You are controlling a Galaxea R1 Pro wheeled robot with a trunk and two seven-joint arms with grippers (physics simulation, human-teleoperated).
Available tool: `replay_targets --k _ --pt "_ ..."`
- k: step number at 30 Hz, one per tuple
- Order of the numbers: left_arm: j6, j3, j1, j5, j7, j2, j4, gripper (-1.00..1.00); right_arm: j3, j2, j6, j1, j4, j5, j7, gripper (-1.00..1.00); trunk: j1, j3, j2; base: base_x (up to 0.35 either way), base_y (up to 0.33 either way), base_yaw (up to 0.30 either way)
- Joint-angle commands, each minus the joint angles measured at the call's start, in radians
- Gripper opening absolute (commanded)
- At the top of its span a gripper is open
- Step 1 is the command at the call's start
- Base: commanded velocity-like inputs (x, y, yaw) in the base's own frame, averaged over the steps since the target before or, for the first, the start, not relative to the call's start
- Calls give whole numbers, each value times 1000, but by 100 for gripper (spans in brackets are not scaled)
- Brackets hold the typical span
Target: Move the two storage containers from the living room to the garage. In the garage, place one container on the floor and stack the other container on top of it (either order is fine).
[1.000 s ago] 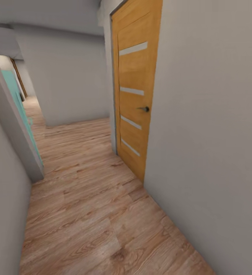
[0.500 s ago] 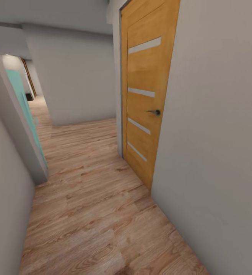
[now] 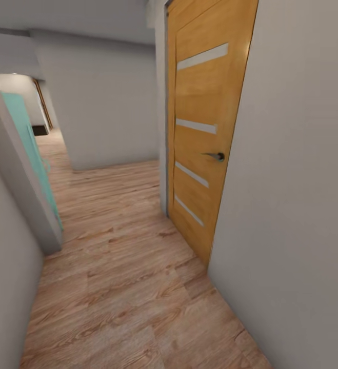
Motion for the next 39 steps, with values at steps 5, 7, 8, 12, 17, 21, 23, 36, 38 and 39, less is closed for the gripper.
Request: replay_targets --k 5,7,8,12,17,21,23,36,38,39 --pt "4 -1 -1 10 -4 0 0 100 8 1 -6 -1 3 -9 -1 100 1 -2 0 320 0 252" --pt "4 -1 -1 10 -4 0 0 100 8 1 -6 -1 3 -9 -1 100 1 -3 0 320 0 265" --pt "4 -2 -1 10 -4 0 0 100 8 1 -6 -1 3 -9 -1 100 1 -3 0 320 0 267" --pt "4 -1 -1 10 -4 0 0 100 9 1 -6 -1 3 -9 -1 100 1 -5 0 320 0 269" --pt "4 -1 -1 10 -4 0 0 100 8 1 -6 -1 3 -9 -1 100 1 -7 0 320 0 269" --pt "4 -1 -1 10 -4 0 0 100 8 1 -6 -1 3 -9 -1 100 1 -9 0 320 0 269" --pt "4 -2 -1 10 -4 0 0 100 8 1 -6 -1 3 -9 -1 100 1 -10 0 320 0 269" --pt "4 -2 -1 10 -4 0 0 100 8 1 -6 -1 3 -9 -1 100 1 -14 0 320 0 192" --pt "4 -1 -1 10 -4 0 0 100 8 1 -6 -1 3 -9 -1 100 1 -14 0 320 0 15" --pt "4 -1 -1 10 -4 0 0 100 8 1 -6 -1 3 -9 -1 100 1 -14 0 320 0 10"
